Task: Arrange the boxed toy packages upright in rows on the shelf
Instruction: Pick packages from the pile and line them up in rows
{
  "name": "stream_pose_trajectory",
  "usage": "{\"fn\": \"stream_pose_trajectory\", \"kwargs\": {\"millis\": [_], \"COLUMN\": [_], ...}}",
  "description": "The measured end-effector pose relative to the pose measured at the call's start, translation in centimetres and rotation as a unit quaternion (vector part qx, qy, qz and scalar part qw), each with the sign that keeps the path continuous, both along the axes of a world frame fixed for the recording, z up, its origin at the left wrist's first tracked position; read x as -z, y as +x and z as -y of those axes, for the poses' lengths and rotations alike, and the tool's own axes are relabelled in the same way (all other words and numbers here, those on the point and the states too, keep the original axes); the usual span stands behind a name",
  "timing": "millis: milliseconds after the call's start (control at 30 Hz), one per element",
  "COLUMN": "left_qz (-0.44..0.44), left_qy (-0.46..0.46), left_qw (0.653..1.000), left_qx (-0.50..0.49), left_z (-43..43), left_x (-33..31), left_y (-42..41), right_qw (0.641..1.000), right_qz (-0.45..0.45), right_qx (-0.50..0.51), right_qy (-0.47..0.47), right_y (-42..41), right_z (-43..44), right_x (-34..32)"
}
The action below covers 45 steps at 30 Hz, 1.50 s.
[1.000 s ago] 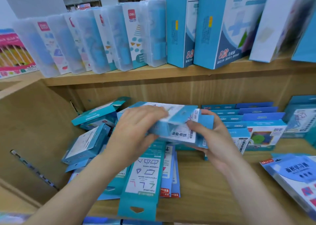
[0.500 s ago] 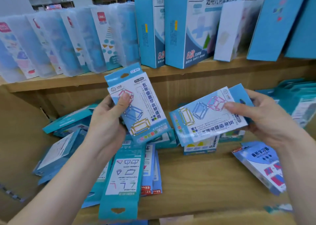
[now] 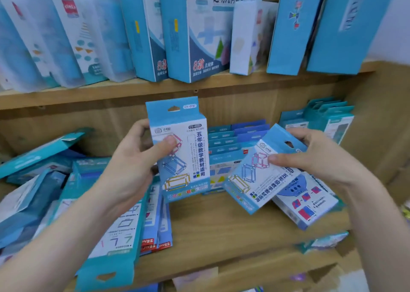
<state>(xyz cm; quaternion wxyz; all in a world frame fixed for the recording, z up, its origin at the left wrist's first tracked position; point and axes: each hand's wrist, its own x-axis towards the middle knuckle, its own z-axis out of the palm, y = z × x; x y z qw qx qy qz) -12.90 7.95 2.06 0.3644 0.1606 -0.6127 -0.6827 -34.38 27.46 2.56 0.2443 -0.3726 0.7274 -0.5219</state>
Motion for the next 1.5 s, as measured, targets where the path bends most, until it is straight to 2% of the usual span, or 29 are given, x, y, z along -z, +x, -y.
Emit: {"fn": "stream_pose_trajectory", "kwargs": {"millis": [100, 200, 267, 367, 433, 600, 767, 933, 1133, 1200, 1300, 1400, 1467, 1500], "left_qz": [0.094, 0.189, 0.240, 0.284, 0.284, 0.220, 0.155, 0.144, 0.141, 0.148, 0.156, 0.169, 0.174, 0.175], "left_qy": [-0.118, -0.259, -0.326, -0.358, -0.374, -0.342, -0.280, -0.277, -0.249, -0.245, -0.244, -0.252, -0.256, -0.259], "left_qw": [0.988, 0.945, 0.913, 0.889, 0.883, 0.914, 0.945, 0.947, 0.955, 0.955, 0.954, 0.950, 0.948, 0.946], "left_qx": [0.028, 0.061, 0.049, 0.033, 0.022, -0.022, -0.074, -0.078, -0.078, -0.076, -0.074, -0.073, -0.078, -0.082], "left_z": [-1.0, -2.0, -2.4, -2.9, -3.3, -4.9, -6.7, -8.8, -10.1, -10.1, -10.0, -9.9, -9.8, -9.8], "left_x": [1.1, 2.3, 3.1, 3.1, 2.6, 0.4, -0.9, -0.6, 0.3, 0.6, 1.0, 1.4, 1.6, 1.7], "left_y": [-0.7, -1.6, -2.3, -3.7, -4.9, -8.3, -11.3, -14.4, -16.9, -17.5, -18.5, -19.8, -20.9, -21.6], "right_qw": [0.998, 0.997, 0.996, 0.992, 0.984, 0.953, 0.912, 0.817, 0.752, 0.742, 0.707, 0.714, 0.736, 0.762], "right_qz": [-0.053, -0.073, -0.082, -0.114, -0.173, -0.299, -0.397, -0.525, -0.606, -0.623, -0.671, -0.672, -0.658, -0.632], "right_qx": [-0.004, 0.010, 0.027, 0.045, 0.045, 0.026, 0.001, -0.028, -0.024, -0.002, 0.035, 0.086, 0.108, 0.123], "right_qy": [0.019, 0.019, 0.006, -0.032, -0.030, 0.030, 0.101, 0.235, 0.258, 0.248, 0.220, 0.178, 0.116, 0.071], "right_y": [0.2, -0.4, -1.2, -3.2, -5.1, -11.2, -16.9, -20.9, -22.5, -23.2, -23.9, -24.2, -24.3, -24.1], "right_z": [-0.2, -0.9, -1.6, -3.2, -4.2, -4.6, -3.0, -0.6, 0.8, 1.0, 1.4, 1.6, 0.9, 0.2], "right_x": [1.0, 1.8, 1.8, 0.5, -1.0, -3.8, -2.7, 0.5, 4.0, 4.7, 5.9, 6.8, 7.4, 7.5]}}
